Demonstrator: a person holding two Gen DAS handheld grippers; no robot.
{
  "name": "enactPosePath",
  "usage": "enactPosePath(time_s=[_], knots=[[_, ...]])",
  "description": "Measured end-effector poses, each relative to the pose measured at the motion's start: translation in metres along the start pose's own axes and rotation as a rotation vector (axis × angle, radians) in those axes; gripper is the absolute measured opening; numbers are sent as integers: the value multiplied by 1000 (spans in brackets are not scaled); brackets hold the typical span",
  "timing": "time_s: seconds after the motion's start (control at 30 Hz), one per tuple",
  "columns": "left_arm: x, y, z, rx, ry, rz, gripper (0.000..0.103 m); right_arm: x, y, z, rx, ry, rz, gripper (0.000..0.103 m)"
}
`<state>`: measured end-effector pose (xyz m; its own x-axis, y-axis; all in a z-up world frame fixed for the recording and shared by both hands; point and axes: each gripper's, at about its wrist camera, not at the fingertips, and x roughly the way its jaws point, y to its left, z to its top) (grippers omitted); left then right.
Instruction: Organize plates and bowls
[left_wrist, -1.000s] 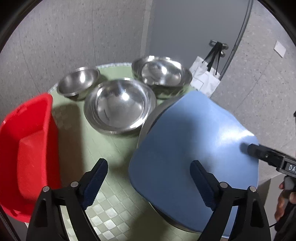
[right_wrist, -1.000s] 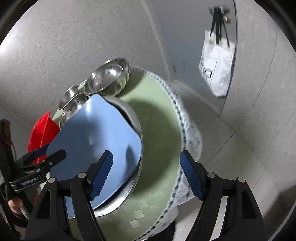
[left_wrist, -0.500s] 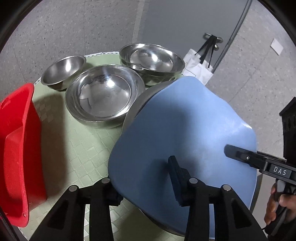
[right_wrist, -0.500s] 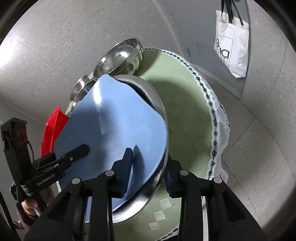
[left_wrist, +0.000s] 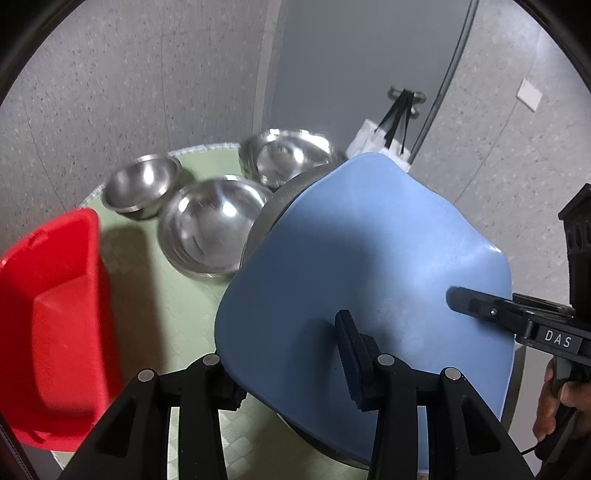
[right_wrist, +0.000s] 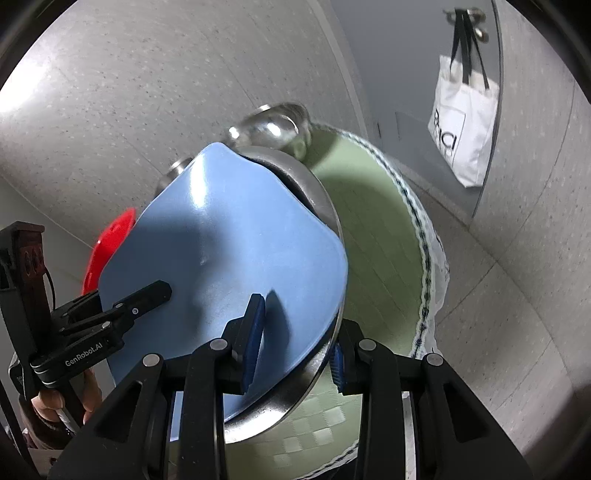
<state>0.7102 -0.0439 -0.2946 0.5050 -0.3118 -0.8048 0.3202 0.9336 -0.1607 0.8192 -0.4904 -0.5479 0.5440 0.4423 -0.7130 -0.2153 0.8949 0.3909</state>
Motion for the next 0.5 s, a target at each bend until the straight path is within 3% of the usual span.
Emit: enactPosePath(time_s=[0.27,0.5], knots=[[-68,40,-4,-25,-109,21,38,-18,67,14,-89,-75,22,32],[-123,95,-20,-73,-184,80,38,-3,145,25,-181,-97,73,32]])
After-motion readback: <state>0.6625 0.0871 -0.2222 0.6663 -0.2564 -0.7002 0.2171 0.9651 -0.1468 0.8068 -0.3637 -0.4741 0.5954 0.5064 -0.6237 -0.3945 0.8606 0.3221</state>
